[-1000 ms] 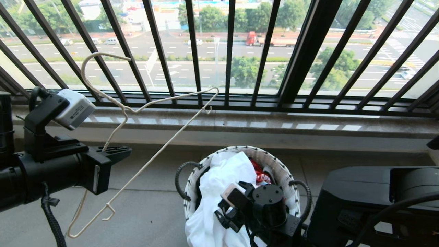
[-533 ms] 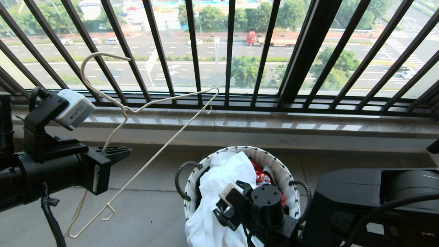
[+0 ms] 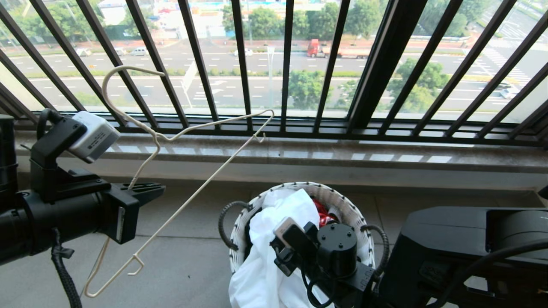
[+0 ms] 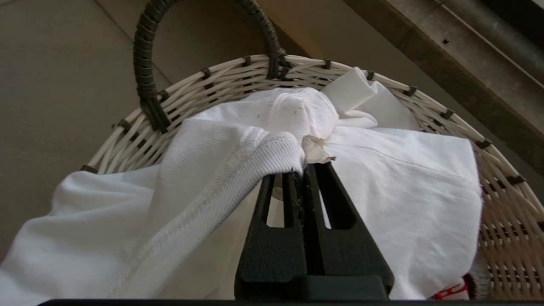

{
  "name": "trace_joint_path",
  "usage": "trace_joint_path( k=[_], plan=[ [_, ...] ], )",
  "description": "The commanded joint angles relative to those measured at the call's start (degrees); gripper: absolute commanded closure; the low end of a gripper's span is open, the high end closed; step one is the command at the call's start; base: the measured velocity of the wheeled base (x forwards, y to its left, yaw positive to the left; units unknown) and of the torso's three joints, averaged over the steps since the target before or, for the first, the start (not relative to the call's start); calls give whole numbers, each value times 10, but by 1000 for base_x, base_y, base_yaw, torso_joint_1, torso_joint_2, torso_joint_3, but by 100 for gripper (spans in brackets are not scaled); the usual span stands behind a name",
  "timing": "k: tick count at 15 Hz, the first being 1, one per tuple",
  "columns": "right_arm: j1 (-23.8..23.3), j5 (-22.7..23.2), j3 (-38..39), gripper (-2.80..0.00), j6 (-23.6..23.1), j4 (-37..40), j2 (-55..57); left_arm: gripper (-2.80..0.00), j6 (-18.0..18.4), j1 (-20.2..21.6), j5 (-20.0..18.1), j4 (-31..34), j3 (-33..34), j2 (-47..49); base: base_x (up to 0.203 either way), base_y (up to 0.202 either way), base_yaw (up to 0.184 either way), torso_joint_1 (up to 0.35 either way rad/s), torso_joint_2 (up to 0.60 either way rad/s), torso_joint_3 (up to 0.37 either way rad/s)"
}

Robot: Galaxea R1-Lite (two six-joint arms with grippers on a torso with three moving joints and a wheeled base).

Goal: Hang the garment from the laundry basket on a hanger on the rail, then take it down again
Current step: Pick up clothes from the basket

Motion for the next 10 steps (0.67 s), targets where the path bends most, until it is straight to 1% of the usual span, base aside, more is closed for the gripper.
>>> trace_joint_path(
  k=[1,4,8,10],
  plan=[
    [0,-9,-6,0,0,-4,-17,0,1,0,0,-1,1,1,0,0,0,0,0,0],
    [1,-12,-6,0,6,-2,-45,0,0,-1,-2,0,1,0,0,0,0,0,0,0],
    [1,-12,-7,0,35,12,-92,0,-3,-34,-1,7,1,-10,0,0,0,0,0,0],
    [1,-12,-8,0,58,40,-125,0,-3,-37,0,8,1,-14,0,0,0,0,0,0]
  ],
)
